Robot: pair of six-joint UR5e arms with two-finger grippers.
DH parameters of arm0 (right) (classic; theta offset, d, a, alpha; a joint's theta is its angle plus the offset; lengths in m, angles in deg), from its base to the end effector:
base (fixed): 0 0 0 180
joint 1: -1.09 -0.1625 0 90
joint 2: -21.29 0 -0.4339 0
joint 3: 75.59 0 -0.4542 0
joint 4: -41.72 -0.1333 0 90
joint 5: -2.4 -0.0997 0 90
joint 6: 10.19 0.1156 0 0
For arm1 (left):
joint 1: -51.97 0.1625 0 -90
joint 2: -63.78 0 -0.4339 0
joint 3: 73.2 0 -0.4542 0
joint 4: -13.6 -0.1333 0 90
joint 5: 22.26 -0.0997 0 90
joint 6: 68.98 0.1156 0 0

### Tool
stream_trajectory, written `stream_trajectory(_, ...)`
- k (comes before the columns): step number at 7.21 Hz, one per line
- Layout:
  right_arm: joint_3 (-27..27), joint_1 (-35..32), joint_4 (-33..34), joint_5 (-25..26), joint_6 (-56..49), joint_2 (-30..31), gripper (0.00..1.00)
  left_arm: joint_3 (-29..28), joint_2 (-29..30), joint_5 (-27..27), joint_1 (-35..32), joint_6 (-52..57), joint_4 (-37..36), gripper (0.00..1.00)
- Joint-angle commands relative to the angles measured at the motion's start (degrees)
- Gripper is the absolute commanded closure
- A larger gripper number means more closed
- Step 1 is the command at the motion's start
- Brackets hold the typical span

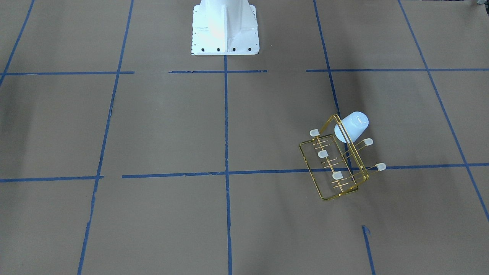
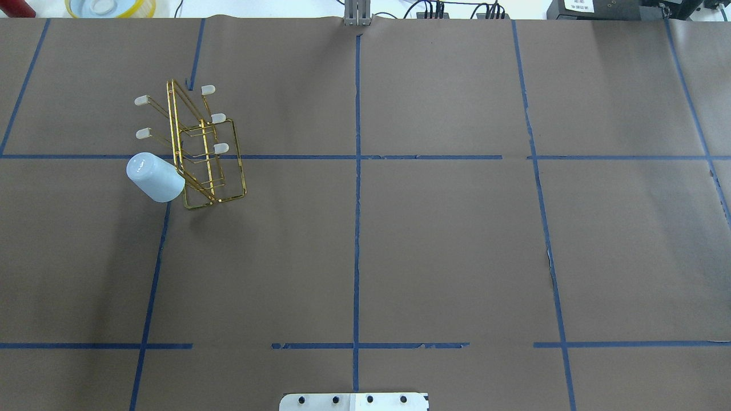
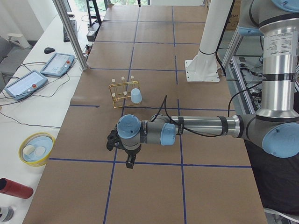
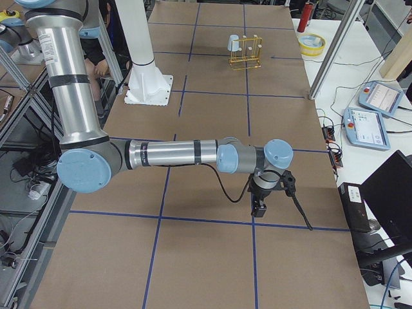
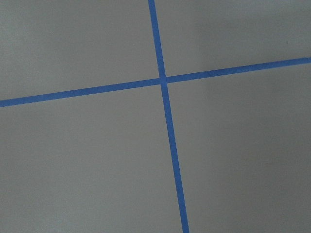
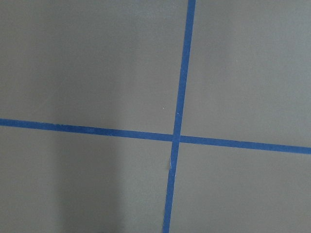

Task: Hang cup on cup holder

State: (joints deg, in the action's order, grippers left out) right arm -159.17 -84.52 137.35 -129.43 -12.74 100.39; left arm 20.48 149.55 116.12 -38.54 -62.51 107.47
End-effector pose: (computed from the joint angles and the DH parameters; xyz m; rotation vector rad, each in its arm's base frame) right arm 0.0076 -0.6353 0.6412 -0.0309 -0.7300 -0.1084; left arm -0.0516 -0.5257 0.6705 0.1058 0.8398 0.1222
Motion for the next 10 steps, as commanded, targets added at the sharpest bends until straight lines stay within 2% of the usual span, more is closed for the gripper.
stream_trajectory(1,0.0,0.0,0.0,0.0,0.0,0.0,0.00,1.5,-0.2,-0.7,-0.1,-0.1,-0.3,0.00)
stream_trajectory(3,0.0,0.0,0.0,0.0,0.0,0.0,0.00,1.8,-0.3,-2.3,-0.1,-0.1,-0.7,0.00)
stream_trajectory(10,0.0,0.0,0.0,0.0,0.0,0.0,0.00,2.3,-0.6,-2.3,-0.2,-0.1,-0.6,0.00)
